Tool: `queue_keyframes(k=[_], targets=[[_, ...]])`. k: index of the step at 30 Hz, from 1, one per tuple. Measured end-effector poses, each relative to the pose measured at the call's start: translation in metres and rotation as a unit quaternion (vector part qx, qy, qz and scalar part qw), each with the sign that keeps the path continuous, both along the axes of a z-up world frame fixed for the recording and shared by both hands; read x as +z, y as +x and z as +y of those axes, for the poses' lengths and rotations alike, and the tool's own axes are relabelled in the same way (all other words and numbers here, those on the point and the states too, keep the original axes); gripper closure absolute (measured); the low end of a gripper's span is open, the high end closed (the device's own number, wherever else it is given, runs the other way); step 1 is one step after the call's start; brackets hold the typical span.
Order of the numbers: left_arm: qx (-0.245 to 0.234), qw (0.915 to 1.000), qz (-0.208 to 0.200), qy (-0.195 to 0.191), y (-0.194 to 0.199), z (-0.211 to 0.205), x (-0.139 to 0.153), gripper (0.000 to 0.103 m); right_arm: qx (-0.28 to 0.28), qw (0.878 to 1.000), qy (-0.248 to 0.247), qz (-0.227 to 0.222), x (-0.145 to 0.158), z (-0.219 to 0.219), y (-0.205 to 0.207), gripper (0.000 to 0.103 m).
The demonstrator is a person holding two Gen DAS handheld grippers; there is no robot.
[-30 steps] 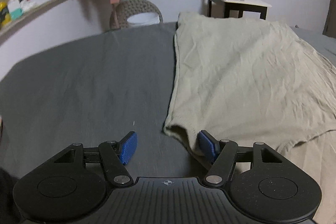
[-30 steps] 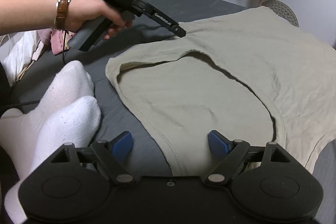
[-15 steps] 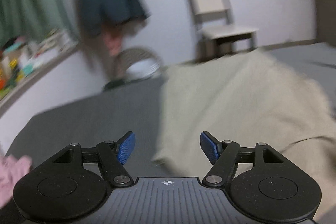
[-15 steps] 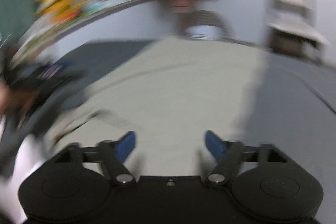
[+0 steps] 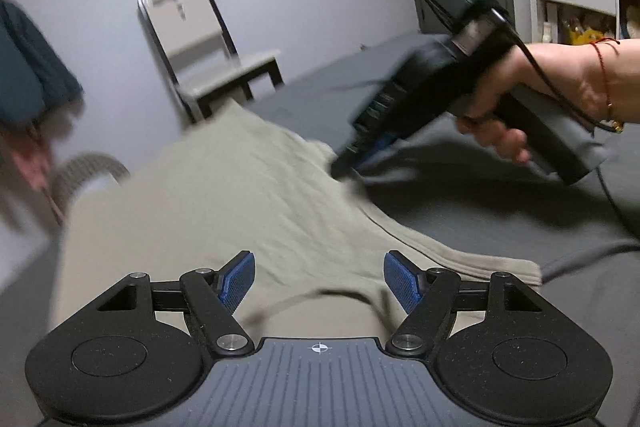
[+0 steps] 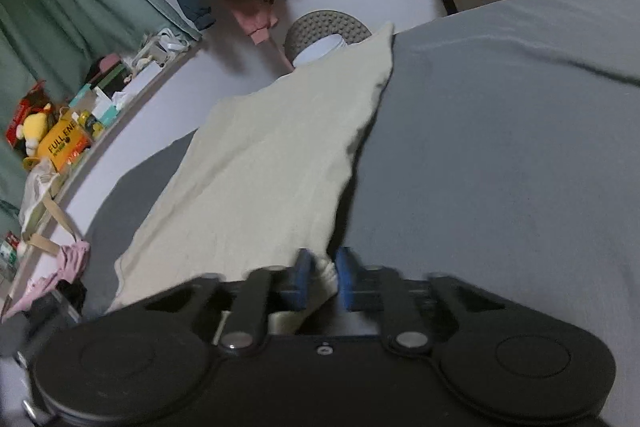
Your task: Fold clothes
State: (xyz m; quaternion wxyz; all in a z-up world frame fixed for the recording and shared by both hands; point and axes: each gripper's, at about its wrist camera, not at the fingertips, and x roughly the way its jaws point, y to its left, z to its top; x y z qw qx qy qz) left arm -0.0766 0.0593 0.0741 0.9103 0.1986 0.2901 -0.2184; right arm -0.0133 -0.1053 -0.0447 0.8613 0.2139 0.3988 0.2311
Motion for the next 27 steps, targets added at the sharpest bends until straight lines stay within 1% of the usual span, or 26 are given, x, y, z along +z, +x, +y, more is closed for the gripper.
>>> queue_keyframes(k=[1,2,3,4,5,6,7,8,9,11,12,13,14,16,17,19,21,22,24,27], targets=[[0.002,0.9999,0.013,-0.009,-0.002,-0.002,-0.006,0.031,-0.011,1.0,0.003,-0.001,0.001,0.002,0.001,0.094],[0.005,0.9995,0.028,-0.016,-0.002,-0.004,-0.01,0.031,-0.016,1.0,-0.003,-0.014,0.007,0.007,-0.002,0.094],[0.008,0.9994,0.033,-0.012,-0.004,-0.006,-0.014,0.031,-0.02,0.999,-0.008,-0.027,0.014,0.012,-0.004,0.094],[0.011,0.9992,0.038,-0.008,-0.006,-0.007,-0.017,0.031,0.001,0.997,-0.041,-0.063,0.025,0.026,-0.008,0.094],[0.015,0.9994,0.033,-0.002,-0.007,-0.011,-0.019,0.031,0.022,0.992,-0.074,-0.098,0.036,0.039,-0.012,0.094],[0.019,0.9993,0.033,-0.003,-0.006,-0.013,-0.02,0.031,0.051,0.985,-0.101,-0.129,0.043,0.057,-0.017,0.094],[0.026,0.9987,0.042,-0.011,-0.005,-0.014,-0.022,0.031,0.08,0.976,-0.128,-0.159,0.05,0.074,-0.021,0.094],[0.039,0.9973,0.056,-0.026,-0.003,-0.013,-0.024,0.031,0.098,0.972,-0.141,-0.161,0.051,0.089,-0.022,0.094],[0.051,0.996,0.062,-0.041,-0.002,-0.012,-0.025,0.031,0.116,0.968,-0.153,-0.164,0.052,0.104,-0.022,0.093],[0.069,0.9928,0.069,-0.069,-0.003,-0.007,-0.029,0.031,0.128,0.964,-0.174,-0.155,0.047,0.121,-0.021,0.089],[0.076,0.9912,0.071,-0.082,-0.004,-0.004,-0.031,0.03,0.138,0.962,-0.176,-0.154,0.043,0.123,-0.024,0.082],[0.083,0.9894,0.073,-0.095,-0.006,-0.002,-0.032,0.03,0.148,0.961,-0.178,-0.154,0.039,0.125,-0.028,0.07],[0.086,0.9883,0.074,-0.102,-0.007,-0.001,-0.033,0.029,0.151,0.962,-0.171,-0.153,0.039,0.122,-0.029,0.068],[0.087,0.9875,0.076,-0.108,-0.006,-0.001,-0.035,0.026,0.155,0.964,-0.156,-0.152,0.039,0.115,-0.032,0.067],[0.087,0.9876,0.075,-0.107,-0.007,-0.001,-0.035,0.025,0.146,0.968,-0.14,-0.148,0.043,0.107,-0.029,0.067],[0.088,0.9878,0.072,-0.107,-0.009,-0.003,-0.036,0.022,0.109,0.978,-0.109,-0.138,0.049,0.086,-0.021,0.067],[0.089,0.9877,0.07,-0.108,-0.013,-0.002,-0.036,0.021,0.072,0.985,-0.102,-0.118,0.052,0.07,-0.017,0.068],[0.09,0.9876,0.069,-0.108,-0.012,-0.003,-0.037,0.021,0.061,0.986,-0.103,-0.112,0.052,0.063,-0.014,0.069],[0.091,0.9875,0.067,-0.11,-0.012,-0.005,-0.038,0.021,0.061,0.987,-0.099,-0.11,0.049,0.061,-0.012,0.07],[0.093,0.9875,0.065,-0.11,-0.01,-0.006,-0.04,0.02,0.072,0.989,-0.085,-0.097,0.041,0.072,-0.011,0.07]])
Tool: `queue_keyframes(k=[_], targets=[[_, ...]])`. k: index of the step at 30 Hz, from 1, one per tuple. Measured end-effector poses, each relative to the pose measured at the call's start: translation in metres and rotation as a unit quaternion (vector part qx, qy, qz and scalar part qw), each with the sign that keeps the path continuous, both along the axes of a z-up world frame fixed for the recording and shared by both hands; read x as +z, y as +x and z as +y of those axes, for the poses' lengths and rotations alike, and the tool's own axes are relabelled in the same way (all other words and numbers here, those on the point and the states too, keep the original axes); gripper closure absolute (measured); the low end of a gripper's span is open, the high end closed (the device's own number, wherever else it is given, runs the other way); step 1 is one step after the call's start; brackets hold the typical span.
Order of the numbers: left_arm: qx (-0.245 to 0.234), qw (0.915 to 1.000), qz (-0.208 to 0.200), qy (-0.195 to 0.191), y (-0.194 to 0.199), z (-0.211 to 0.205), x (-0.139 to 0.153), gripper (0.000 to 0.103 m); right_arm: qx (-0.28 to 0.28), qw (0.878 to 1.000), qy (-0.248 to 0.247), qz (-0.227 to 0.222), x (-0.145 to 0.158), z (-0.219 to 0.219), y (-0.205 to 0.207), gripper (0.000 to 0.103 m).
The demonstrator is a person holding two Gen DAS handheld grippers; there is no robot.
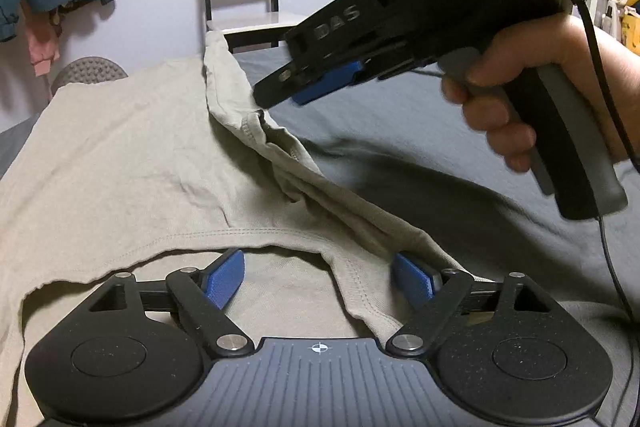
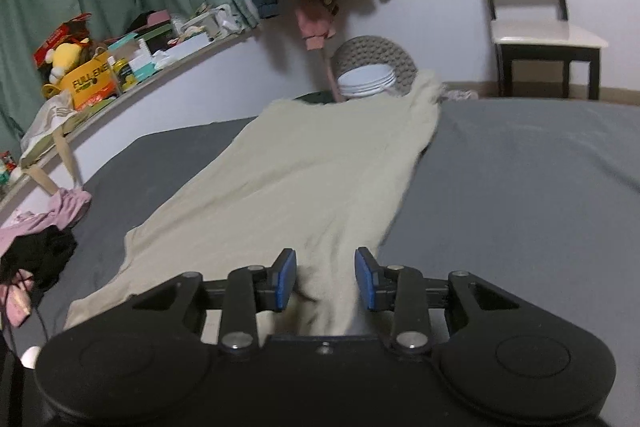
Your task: Fold clothes
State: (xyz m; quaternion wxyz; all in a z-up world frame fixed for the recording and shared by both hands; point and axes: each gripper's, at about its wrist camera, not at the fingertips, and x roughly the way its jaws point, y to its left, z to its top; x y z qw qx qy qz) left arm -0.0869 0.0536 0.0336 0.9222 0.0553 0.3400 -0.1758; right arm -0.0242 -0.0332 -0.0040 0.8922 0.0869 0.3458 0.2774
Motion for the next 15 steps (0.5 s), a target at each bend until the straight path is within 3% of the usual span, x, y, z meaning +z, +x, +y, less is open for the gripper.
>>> queue_keyframes(k=[5,7,12,15], targets=[[0.002,1.0,-0.002,0.001,-0.006,-0.004,0.0,0.02,0.002,1.0,-0.006,0.017,-0.013,0.016,0.001,0.08],[0.001,1.0,-0.001,0.0,0.013,0.006,-0.001,0.02,0.005,1.0,-0.009,0.021,-0.016,0.018,0.0,0.096],[0.002,1.0,-0.002,0.002,0.018,0.004,-0.003,0.02,-0.003,1.0,-0.007,0.014,-0.013,0.015,-0.003,0.1],[0.006,0.9999,-0.012,0.006,0.01,0.002,-0.004,0.02,-0.046,0.999,0.009,-0.007,0.001,0.003,-0.013,0.1]])
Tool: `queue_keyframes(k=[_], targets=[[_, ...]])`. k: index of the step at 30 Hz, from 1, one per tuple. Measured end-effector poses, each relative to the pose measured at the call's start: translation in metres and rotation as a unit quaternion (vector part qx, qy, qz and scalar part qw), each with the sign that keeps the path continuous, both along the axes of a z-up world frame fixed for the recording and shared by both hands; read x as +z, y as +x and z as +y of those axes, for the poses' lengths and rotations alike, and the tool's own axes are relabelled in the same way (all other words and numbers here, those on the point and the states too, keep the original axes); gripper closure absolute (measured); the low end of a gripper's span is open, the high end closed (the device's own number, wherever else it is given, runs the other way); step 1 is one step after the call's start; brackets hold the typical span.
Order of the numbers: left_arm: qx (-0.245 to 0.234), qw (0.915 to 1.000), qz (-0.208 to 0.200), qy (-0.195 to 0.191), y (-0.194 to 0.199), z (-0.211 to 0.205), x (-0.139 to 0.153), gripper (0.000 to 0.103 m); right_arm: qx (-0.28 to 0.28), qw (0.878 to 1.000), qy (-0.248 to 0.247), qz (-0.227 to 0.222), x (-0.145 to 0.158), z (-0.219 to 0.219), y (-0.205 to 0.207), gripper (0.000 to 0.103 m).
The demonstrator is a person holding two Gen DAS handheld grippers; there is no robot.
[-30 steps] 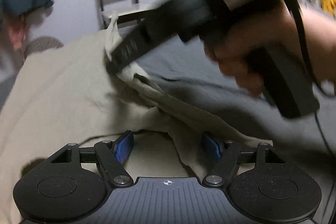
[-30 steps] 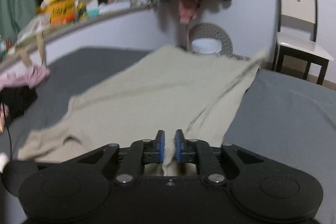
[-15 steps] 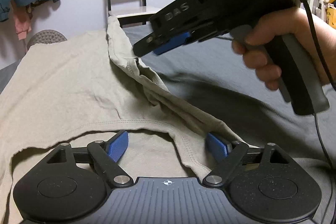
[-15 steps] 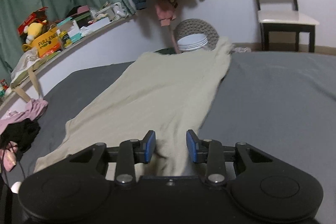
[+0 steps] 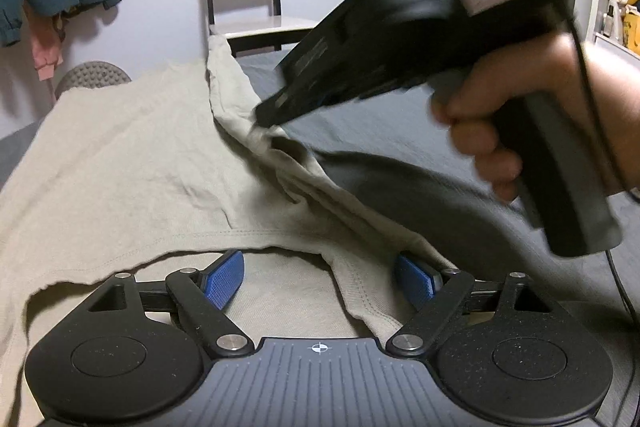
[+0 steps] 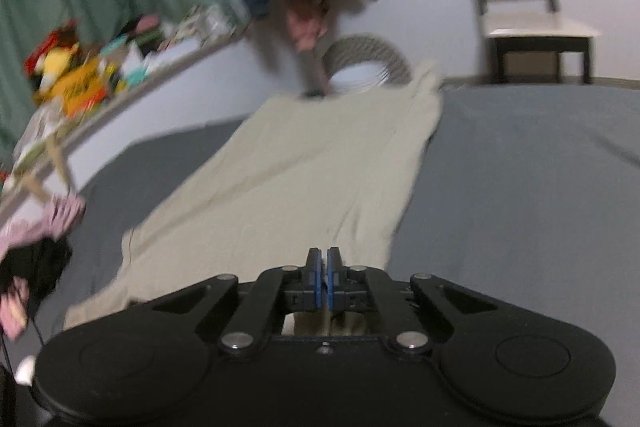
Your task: Fold clothes
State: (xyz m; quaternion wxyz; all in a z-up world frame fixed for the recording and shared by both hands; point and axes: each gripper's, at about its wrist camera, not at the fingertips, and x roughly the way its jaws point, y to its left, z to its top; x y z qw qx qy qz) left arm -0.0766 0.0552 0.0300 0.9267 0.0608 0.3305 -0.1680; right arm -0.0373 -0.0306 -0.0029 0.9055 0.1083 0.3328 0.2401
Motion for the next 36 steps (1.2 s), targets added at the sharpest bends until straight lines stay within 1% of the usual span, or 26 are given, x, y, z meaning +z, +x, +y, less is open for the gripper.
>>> queue_keyframes(k=[2,4,6,8,9,12,14,15,17,18,19,20,21,22,23,25,26,27,28,29,31,32,34,35,36], targets=[[0.0,0.9996,-0.026,-0.007,-0.009,0.0,0.009,0.02,-0.047,0.999,0.011,-0.007,0.01,-0.017,-0.011,0.1],[-0.009,0.9984,-0.045,-0.033,-0.02,0.0,0.016,0.02,-0.094,0.996,0.007,-0.009,0.015,-0.037,-0.021,0.1],[-0.022,0.9963,-0.056,-0.062,-0.029,0.0,0.022,0.02,-0.126,0.992,0.0,0.011,0.011,-0.057,-0.023,0.101],[-0.034,0.9953,-0.051,-0.076,-0.036,-0.003,0.022,0.02,-0.152,0.987,0.006,0.049,-0.005,-0.071,-0.02,0.101],[-0.035,0.9953,-0.048,-0.076,-0.04,-0.005,0.022,0.02,-0.159,0.985,0.01,0.066,-0.013,-0.072,-0.018,0.101],[-0.038,0.9959,-0.034,-0.075,-0.046,-0.006,0.024,0.02,-0.175,0.977,0.04,0.113,-0.033,-0.074,-0.016,0.101],[-0.038,0.9969,-0.01,-0.068,-0.048,-0.007,0.026,0.02,-0.175,0.978,0.026,0.109,-0.029,-0.07,-0.017,0.101],[-0.034,0.9979,0.004,-0.056,-0.05,-0.009,0.026,0.02,-0.175,0.978,0.016,0.108,-0.027,-0.069,-0.016,0.1],[-0.024,0.9988,0.026,-0.035,-0.053,-0.012,0.026,0.02,-0.175,0.978,0.026,0.115,-0.028,-0.07,-0.017,0.099],[-0.017,0.999,0.033,-0.026,-0.053,-0.013,0.025,0.02,-0.176,0.976,0.033,0.12,-0.026,-0.073,-0.019,0.097],[-0.008,0.9988,0.04,-0.027,-0.054,-0.011,0.025,0.02,-0.177,0.975,0.04,0.125,-0.024,-0.076,-0.021,0.094],[0.001,0.9984,0.045,-0.035,-0.054,-0.007,0.024,0.02,-0.178,0.974,0.047,0.13,-0.023,-0.079,-0.024,0.093],[0.009,0.9977,0.05,-0.044,-0.054,-0.004,0.022,0.02,-0.166,0.976,0.055,0.134,-0.019,-0.078,-0.027,0.081],[0.02,0.9962,0.057,-0.062,-0.053,0.001,0.019,0.02,-0.153,0.977,0.062,0.137,-0.016,-0.077,-0.031,0.074],[0.029,0.994,0.066,-0.082,-0.053,0.006,0.013,0.023,-0.14,0.978,0.07,0.14,-0.013,-0.076,-0.034,0.073],[0.046,0.988,0.084,-0.121,-0.052,0.014,0.001,0.051,-0.113,0.98,0.077,0.142,-0.008,-0.071,-0.041,0.071],[0.053,0.9857,0.089,-0.133,-0.051,0.016,-0.002,0.055,-0.099,0.981,0.081,0.142,-0.006,-0.069,-0.045,0.069],[0.06,0.9831,0.094,-0.145,-0.05,0.019,-0.005,0.062,-0.095,0.981,0.082,0.147,-0.007,-0.067,-0.045,0.065],[0.066,0.9804,0.098,-0.157,-0.049,0.021,-0.007,0.07,-0.09,0.981,0.082,0.151,-0.008,-0.065,-0.046,0.064],[0.073,0.9775,0.103,-0.169,-0.048,0.023,-0.01,0.073,-0.086,0.981,0.083,0.155,-0.009,-0.064,-0.046,0.063],[0.08,0.9777,0.105,-0.163,-0.045,0.024,-0.015,0.091,-0.081,0.979,0.083,0.168,-0.015,-0.062,-0.043,0.062],[0.081,0.9762,0.11,-0.169,-0.045,0.026,-0.016,0.099,-0.08,0.978,0.084,0.174,-0.018,-0.061,-0.042,0.062],[0.082,0.973,0.12,-0.18,-0.045,0.028,-0.018,0.1,-0.079,0.975,0.087,0.188,-0.025,-0.061,-0.039,0.06],[0.08,0.9729,0.12,-0.181,-0.048,0.028,-0.017,0.1,-0.083,0.974,0.092,0.191,-0.027,-0.062,-0.038,0.06],[0.076,0.9752,0.12,-0.169,-0.05,0.026,-0.015,0.1,-0.083,0.973,0.096,0.193,-0.027,-0.063,-0.04,0.059]])
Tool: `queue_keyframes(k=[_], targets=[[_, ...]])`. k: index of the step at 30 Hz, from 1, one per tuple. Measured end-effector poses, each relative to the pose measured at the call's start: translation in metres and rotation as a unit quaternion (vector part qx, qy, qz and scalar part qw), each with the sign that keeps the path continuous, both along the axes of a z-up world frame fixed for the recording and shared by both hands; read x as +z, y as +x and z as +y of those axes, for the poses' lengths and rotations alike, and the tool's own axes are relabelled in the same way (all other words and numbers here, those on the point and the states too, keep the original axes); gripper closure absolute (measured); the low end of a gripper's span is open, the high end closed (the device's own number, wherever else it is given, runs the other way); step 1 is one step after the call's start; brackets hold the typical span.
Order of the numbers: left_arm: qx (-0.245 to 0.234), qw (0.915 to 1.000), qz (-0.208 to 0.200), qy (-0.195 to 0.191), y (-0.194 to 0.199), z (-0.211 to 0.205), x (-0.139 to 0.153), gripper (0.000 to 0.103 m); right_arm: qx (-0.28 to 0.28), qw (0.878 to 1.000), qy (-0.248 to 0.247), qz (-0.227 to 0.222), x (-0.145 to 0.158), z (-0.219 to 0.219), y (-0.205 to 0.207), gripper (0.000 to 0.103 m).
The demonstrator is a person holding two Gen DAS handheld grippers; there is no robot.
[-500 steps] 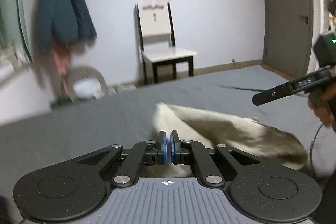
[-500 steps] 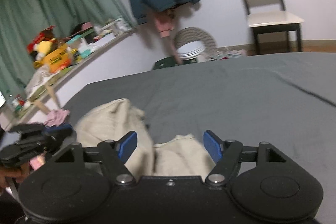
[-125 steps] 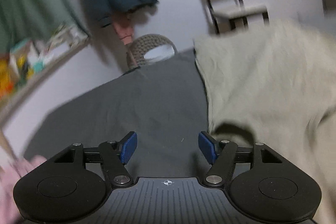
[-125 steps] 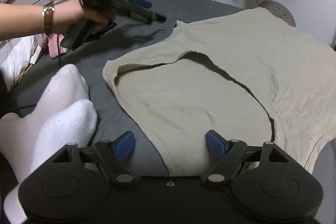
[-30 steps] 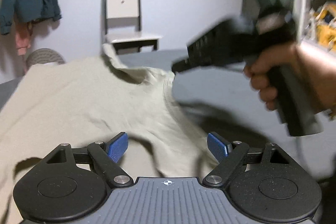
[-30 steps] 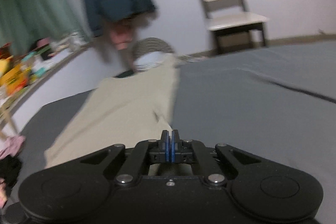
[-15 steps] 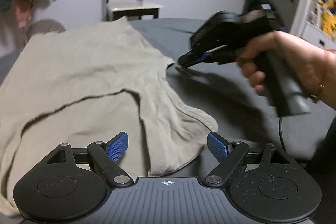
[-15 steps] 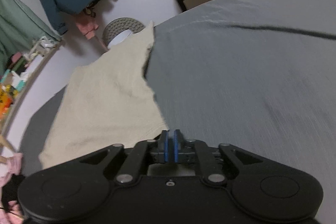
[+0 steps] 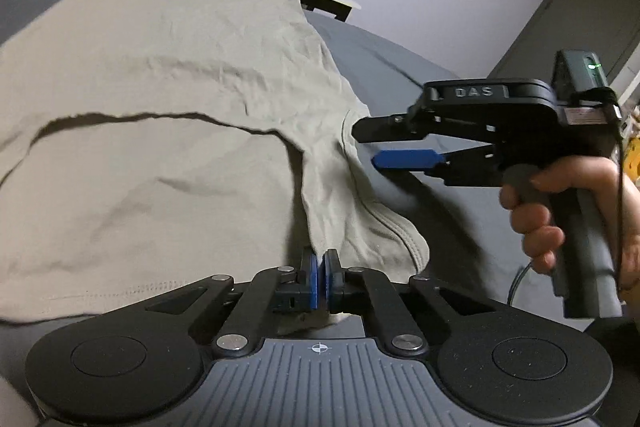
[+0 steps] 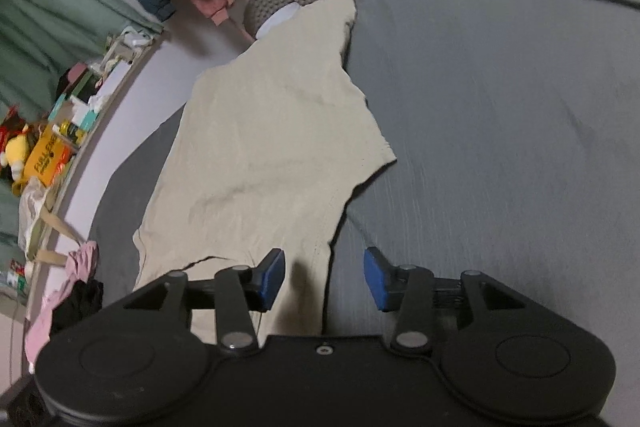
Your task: Fold clothes
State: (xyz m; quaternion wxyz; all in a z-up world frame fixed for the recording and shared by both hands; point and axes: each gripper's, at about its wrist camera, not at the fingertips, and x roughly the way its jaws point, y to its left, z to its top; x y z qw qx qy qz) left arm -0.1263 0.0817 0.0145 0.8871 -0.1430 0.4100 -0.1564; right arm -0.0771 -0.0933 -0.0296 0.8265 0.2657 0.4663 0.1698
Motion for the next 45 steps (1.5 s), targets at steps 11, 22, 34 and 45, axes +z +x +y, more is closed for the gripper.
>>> queue_keyframes(k=[11,22,34,45], targets=[[-0.004,0.9999,0.013,0.007,-0.007,0.002,0.006,0.099,0.049,0.998,-0.033,-0.027,0.024,0.005,-0.013,0.036],[0.136,0.9863,-0.075,0.057,-0.065,0.113,0.072,0.019,0.091,0.994,-0.043,-0.045,0.033,0.019,-0.016,0.032],[0.236,0.9709,0.041,0.014,-0.046,0.215,0.016,0.063,0.094,0.994,-0.037,-0.039,0.031,0.022,-0.016,0.029],[0.204,0.9775,0.054,-0.006,-0.043,0.195,-0.008,0.097,0.099,0.994,-0.038,-0.032,0.028,0.025,-0.018,0.029]])
